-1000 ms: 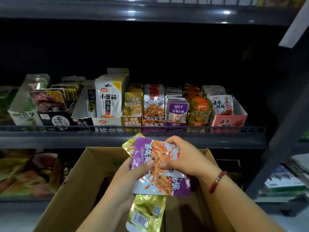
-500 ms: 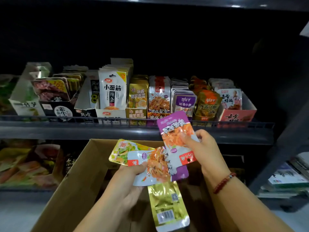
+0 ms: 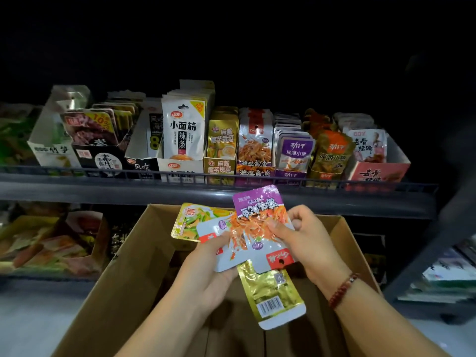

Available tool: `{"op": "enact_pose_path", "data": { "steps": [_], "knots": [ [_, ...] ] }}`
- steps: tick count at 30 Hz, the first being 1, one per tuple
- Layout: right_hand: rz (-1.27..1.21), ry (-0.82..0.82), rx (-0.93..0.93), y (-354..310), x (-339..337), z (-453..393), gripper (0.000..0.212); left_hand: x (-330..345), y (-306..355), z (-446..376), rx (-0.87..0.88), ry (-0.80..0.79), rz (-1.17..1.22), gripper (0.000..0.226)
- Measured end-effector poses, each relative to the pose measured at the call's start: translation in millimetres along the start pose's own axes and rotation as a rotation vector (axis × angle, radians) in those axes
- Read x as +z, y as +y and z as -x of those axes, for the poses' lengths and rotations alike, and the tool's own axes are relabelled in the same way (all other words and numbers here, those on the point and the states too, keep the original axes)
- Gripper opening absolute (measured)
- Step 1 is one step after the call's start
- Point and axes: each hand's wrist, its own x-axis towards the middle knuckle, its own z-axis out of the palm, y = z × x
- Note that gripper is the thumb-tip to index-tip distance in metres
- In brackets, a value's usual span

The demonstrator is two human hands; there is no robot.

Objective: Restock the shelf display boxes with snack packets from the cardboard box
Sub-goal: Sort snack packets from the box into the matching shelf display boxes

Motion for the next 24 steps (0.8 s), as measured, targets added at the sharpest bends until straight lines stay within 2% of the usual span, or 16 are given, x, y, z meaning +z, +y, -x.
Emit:
{"op": "enact_pose_path", "data": {
  "steps": [4,7,10,13,17,24],
  "knots": [
    [-0.003,0.022,-0.061,-1,-4,-2,0.023,-4,5,-2,-0.08,-0.073,-0.018,0.031],
    [-0.007,0.059,-0.079,1,-5,-4,0.023,-5,5,0,-0.175,-0.138,-0.005,0.034],
    [-0.011,0.058,-0.074,3,-8,-7,0.023,-5,7,-1,-0.197,-0.145,-0.026,0.035],
    [0.003,0.065,-0.072,4,-13,-12,0.022,-7,8,-2,-0.177,-0.153,-0.062,0.036],
    [0.041,0.049,-0.071,2,-26,-19,0.023,-8,9,-2,-0.06,-0.17,-0.161,0.037],
    [0.217,-0.162,-0.036,-2,-51,-31,0.028,-12,15,-2,0.004,-0.162,-0.292,0.033]
  ]
}}
